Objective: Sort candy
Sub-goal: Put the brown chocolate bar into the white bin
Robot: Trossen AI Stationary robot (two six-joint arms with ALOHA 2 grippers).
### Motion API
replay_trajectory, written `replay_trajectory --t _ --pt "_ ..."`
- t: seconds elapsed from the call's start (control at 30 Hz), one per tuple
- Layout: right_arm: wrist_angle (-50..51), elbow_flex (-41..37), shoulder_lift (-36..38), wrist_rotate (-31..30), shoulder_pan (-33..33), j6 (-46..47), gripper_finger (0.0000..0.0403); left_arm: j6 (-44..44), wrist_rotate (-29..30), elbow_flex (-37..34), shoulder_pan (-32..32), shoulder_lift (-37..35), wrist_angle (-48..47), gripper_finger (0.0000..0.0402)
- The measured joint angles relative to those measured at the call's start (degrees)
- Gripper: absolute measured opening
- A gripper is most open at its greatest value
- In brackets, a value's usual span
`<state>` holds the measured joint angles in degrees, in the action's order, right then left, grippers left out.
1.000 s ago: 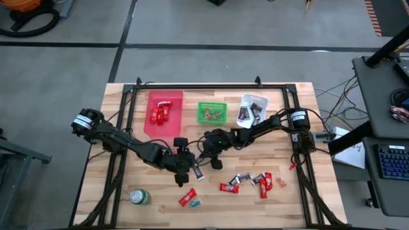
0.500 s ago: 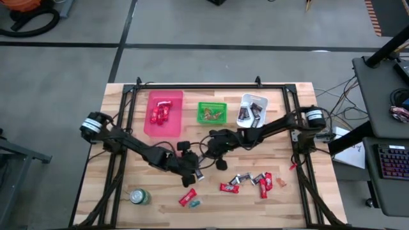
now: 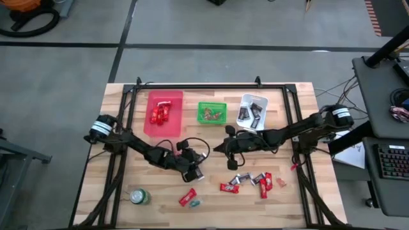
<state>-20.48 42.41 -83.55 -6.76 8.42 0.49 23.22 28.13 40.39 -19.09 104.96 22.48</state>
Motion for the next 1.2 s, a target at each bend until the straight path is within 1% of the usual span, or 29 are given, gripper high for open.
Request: replay_trajectory --t 0.13,0.23,0.33,0.43,0.6,0.7,0.83,0.97,1.2 --pt "0.1 -0.2 0.9 -0.7 0.6 0.0 0.0008 1.4 1.3 2.3 0.1 3.5 -0.9 0.0151" --pt "0.1 -0.3 0.9 -0.8 1.1 0.0 0.0009 5.5 3.2 5.0 -0.1 5.1 -6.1 0.0150" --pt "0.1 -0.3 0.9 -0.8 1.5 0.4 0.0009 6.2 3.4 7.1 -0.1 6.2 -10.6 0.0140" --pt "0.1 -0.3 0.9 -0.9 1.9 0.4 0.0009 5.9 3.2 7.4 -0.2 6.3 -11.7 0.0113" --pt "0.1 -0.3 0.9 -0.9 2.4 0.4 0.0009 4.4 3.9 7.4 -0.1 6.3 -11.9 0.0045" --pt "0.1 -0.3 0.9 -0.9 2.5 0.4 0.0009 3.5 3.9 7.3 0.0 5.8 -11.8 0.0012" --pt "0.6 -0.5 0.9 -0.8 2.4 1.9 0.0009 1.6 3.3 7.1 0.0 3.5 -13.1 0.0001" --pt "0.6 -0.9 0.9 -0.8 2.4 7.6 0.0009 -1.4 3.3 6.7 0.2 0.8 -15.2 0.0001" --pt "0.5 -1.1 -2.1 -0.8 2.4 27.1 0.0009 -5.4 3.7 7.0 0.5 -0.7 -14.4 0.0001"
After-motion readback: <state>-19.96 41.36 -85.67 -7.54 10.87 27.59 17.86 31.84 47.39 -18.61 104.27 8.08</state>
